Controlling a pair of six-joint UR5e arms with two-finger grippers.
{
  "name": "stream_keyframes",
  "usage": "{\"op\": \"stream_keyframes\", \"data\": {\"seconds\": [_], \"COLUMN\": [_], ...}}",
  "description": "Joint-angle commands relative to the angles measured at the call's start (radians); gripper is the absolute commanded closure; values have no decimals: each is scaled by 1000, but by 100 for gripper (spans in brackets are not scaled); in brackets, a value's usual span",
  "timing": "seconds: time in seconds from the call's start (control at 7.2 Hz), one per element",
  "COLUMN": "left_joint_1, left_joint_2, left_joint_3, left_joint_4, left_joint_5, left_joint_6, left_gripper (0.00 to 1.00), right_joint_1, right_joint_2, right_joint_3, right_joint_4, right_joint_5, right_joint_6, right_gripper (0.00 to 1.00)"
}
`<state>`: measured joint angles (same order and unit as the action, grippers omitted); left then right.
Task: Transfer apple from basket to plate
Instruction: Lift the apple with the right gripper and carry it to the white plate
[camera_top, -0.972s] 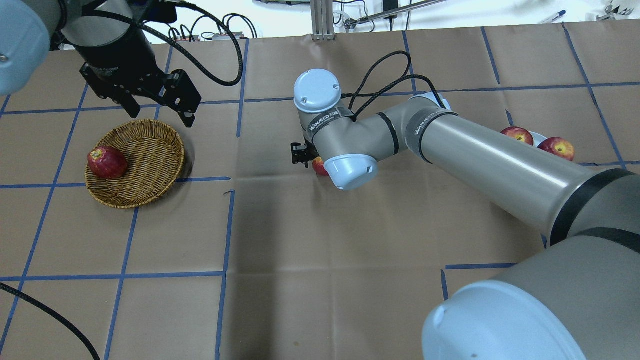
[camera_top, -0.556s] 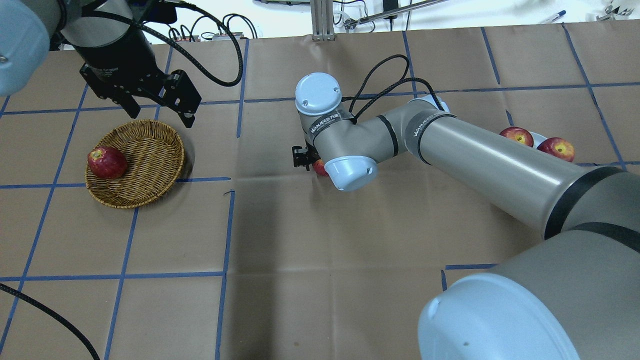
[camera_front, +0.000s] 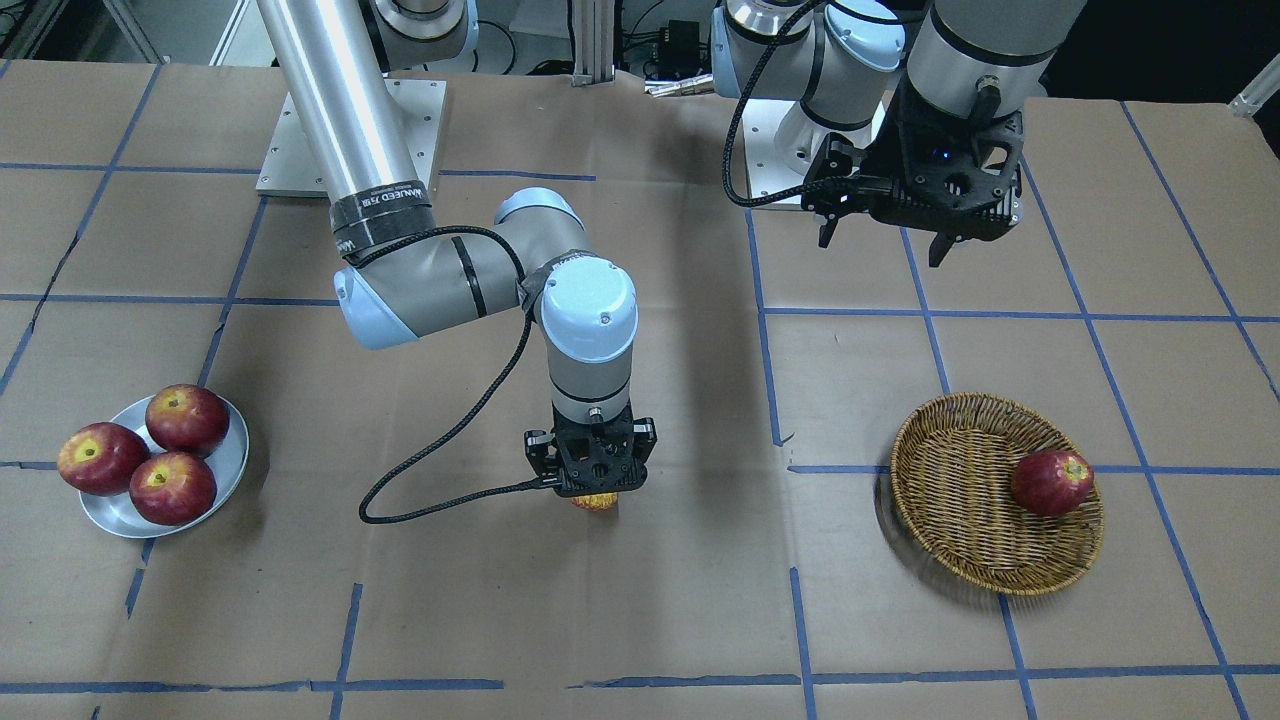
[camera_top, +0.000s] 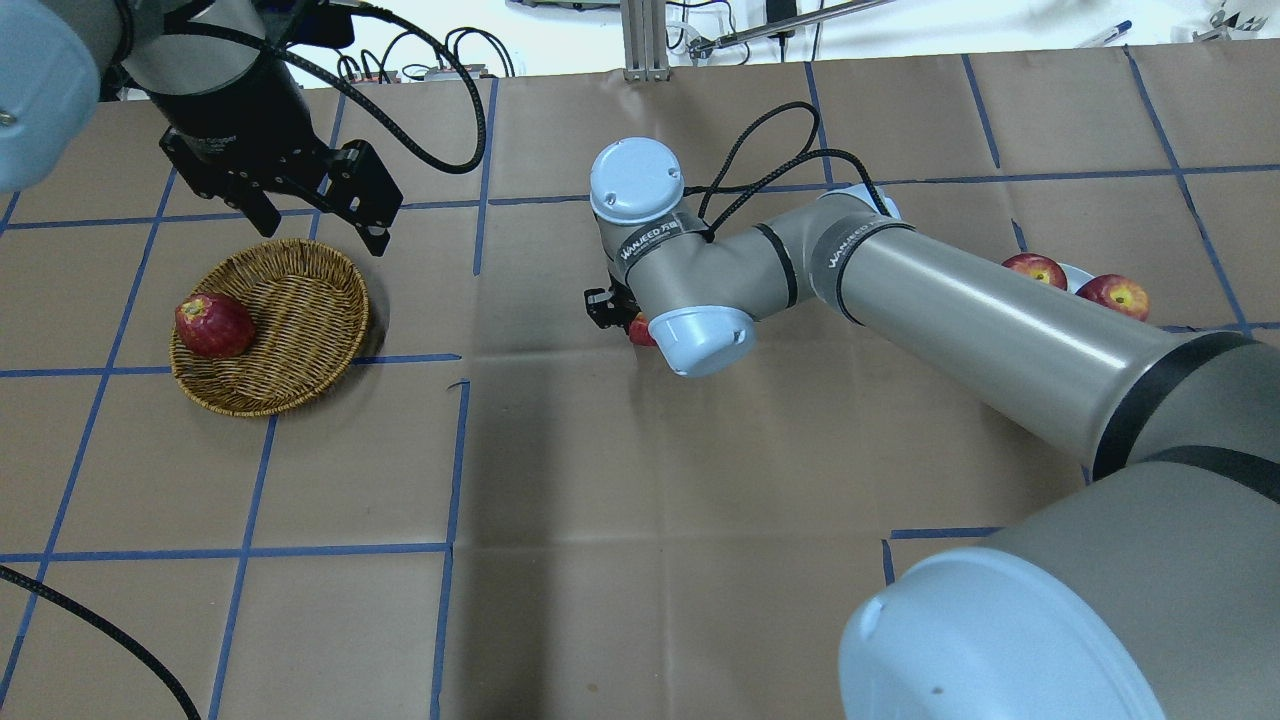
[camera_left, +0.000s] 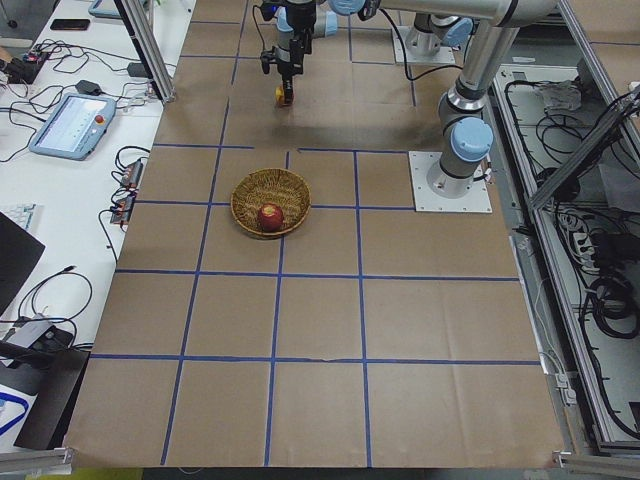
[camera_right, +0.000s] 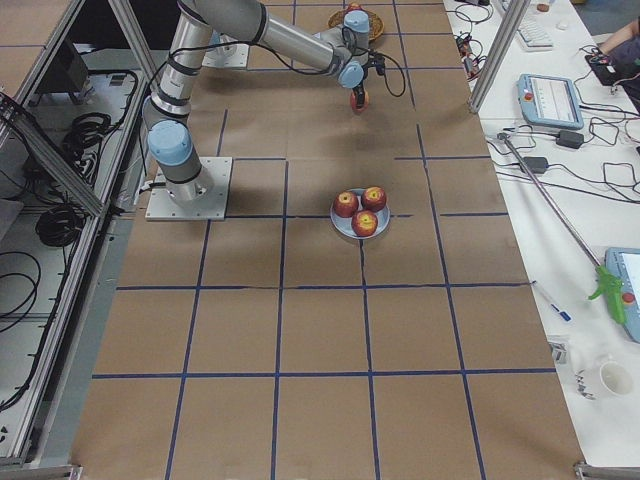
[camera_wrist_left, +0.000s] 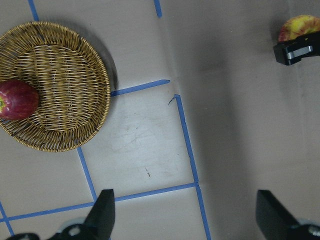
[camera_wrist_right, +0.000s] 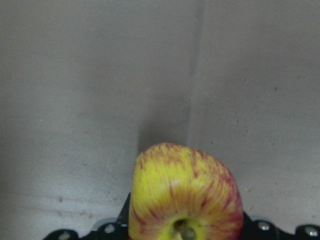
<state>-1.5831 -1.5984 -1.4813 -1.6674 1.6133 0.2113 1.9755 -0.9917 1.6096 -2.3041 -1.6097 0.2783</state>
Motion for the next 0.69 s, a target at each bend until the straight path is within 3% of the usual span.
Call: {"op": "stream_keyframes", "data": {"seconds": [0.0,0.28,0.56], "left_joint_1": [0,2,2], "left_joint_2": [1,1,2], "left_joint_3": [-1,1,-1], "left_joint_4": [0,0,0], "left_joint_5": [0,0,0], "left_joint_6": [0,0,0], "left_gripper": [1,1,1], "right_joint_1": [-7,-65,-230], "right_joint_2": [-40,-141,-244], "right_joint_3": [-61,-56,-40], "right_joint_4": [79,208,354], "right_joint_5": [1,8,33], "right_joint_6": [1,-2,-158], "right_gripper": [40,40,40]}}
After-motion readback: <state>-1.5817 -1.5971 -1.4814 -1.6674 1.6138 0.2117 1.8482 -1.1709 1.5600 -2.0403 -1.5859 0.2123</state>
